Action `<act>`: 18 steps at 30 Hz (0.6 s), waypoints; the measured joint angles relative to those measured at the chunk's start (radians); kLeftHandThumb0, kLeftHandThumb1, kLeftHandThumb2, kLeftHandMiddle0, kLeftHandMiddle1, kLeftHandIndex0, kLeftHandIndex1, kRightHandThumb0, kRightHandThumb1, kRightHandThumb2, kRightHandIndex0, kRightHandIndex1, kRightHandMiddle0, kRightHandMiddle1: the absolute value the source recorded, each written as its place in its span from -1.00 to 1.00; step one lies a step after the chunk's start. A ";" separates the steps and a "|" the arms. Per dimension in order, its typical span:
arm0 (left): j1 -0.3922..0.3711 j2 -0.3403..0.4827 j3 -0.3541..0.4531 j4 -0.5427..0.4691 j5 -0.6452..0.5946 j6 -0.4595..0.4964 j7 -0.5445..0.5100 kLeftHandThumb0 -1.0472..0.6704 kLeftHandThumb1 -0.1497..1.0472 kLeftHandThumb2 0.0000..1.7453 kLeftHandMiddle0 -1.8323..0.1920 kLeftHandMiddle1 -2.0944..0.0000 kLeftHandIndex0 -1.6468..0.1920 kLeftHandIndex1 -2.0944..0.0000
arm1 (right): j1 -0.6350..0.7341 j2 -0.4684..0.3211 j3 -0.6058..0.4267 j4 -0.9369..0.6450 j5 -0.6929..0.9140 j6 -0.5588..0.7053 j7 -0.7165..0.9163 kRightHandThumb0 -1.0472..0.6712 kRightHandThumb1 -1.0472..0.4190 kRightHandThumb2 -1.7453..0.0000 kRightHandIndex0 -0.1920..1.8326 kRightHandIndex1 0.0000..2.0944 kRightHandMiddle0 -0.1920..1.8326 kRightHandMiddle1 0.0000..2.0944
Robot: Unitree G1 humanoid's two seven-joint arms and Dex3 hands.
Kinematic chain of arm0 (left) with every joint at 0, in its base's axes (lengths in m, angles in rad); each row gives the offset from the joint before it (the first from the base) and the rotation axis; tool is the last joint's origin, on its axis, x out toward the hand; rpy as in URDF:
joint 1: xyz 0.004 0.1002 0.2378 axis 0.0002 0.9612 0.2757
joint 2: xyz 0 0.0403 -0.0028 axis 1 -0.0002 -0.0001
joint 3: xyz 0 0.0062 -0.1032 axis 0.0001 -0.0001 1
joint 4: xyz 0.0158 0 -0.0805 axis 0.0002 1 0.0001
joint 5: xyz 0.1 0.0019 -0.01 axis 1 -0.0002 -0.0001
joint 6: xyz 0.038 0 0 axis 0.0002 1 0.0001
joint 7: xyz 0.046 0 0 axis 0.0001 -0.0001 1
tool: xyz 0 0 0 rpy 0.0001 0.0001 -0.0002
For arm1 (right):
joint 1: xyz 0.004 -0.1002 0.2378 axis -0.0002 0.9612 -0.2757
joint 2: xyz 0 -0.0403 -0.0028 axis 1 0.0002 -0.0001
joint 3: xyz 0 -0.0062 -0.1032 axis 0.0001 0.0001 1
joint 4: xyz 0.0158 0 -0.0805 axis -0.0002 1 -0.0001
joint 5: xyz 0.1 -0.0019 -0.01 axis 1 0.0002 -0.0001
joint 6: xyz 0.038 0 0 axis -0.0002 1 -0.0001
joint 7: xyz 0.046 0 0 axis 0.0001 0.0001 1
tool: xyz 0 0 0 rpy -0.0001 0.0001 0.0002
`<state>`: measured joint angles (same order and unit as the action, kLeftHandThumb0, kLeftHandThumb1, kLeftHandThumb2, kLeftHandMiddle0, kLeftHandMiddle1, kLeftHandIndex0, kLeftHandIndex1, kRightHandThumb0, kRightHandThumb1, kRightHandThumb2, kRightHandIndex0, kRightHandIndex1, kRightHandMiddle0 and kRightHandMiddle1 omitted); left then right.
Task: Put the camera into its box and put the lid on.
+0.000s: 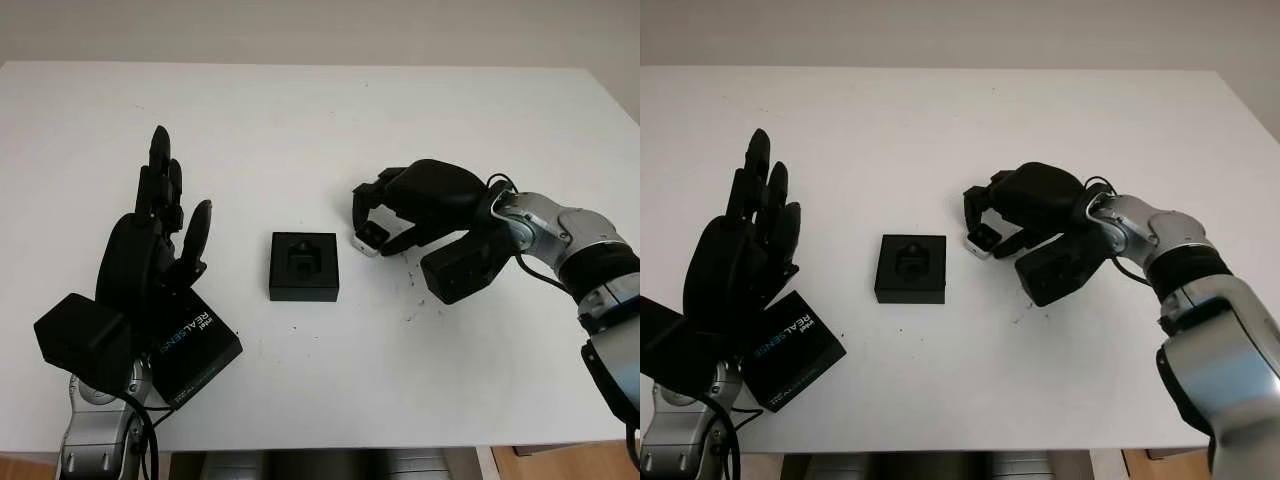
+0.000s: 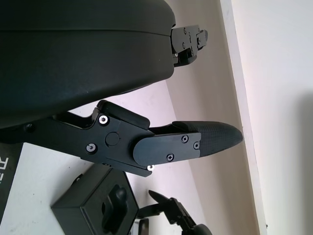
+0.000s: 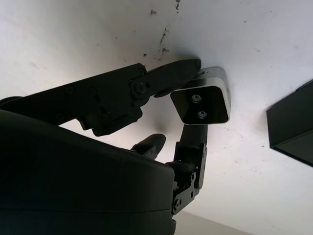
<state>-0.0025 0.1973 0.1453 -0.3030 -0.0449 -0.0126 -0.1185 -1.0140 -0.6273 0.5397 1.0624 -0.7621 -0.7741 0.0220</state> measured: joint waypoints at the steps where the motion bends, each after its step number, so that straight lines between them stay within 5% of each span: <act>1: 0.000 0.002 0.000 0.000 0.000 0.001 -0.002 -0.57 1.00 -0.44 0.96 0.95 0.97 0.95 | 0.006 0.001 -0.011 0.000 0.021 0.006 0.020 -0.31 -0.87 0.94 -0.45 -0.76 -0.42 0.43; 9: 0.000 0.003 -0.002 -0.001 0.002 0.015 -0.007 -0.55 1.00 -0.45 0.96 0.95 0.97 0.95 | 0.065 0.043 -0.136 -0.036 0.228 0.145 0.200 -0.33 -0.92 0.93 -0.39 -0.79 -0.44 0.66; 18: 0.002 0.002 -0.010 -0.014 0.011 0.023 -0.006 -0.53 1.00 -0.42 0.97 0.95 0.99 0.96 | 0.144 0.080 -0.254 -0.257 0.385 0.403 0.332 -0.31 -0.93 0.94 -0.39 -0.79 -0.51 0.74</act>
<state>-0.0009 0.1998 0.1355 -0.3175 -0.0342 0.0105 -0.1246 -0.8700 -0.5473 0.2857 0.8051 -0.3769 -0.3709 0.3543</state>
